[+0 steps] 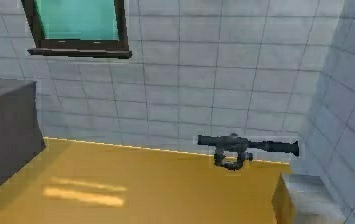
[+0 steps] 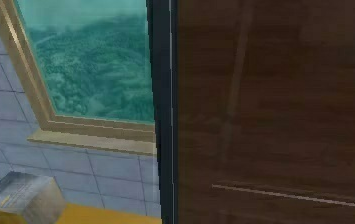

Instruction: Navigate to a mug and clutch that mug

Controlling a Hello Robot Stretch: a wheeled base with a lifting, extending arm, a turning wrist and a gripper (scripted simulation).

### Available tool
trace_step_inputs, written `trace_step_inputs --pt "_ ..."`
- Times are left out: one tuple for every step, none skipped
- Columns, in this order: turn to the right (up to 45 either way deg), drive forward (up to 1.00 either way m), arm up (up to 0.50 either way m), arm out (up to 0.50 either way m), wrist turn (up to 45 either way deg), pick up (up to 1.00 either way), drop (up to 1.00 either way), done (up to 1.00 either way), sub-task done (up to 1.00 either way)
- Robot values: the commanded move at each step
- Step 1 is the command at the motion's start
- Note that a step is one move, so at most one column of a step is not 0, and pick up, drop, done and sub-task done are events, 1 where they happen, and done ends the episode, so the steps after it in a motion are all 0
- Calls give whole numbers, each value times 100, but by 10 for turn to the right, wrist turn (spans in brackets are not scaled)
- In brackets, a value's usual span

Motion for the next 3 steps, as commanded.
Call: trace_step_inputs --pt "120 0 0 0 0 0 0 0 0" --pt "0 15 0 0 0 0 0 0 0" --pt "-360 0 0 0 0 0 0 0 0"
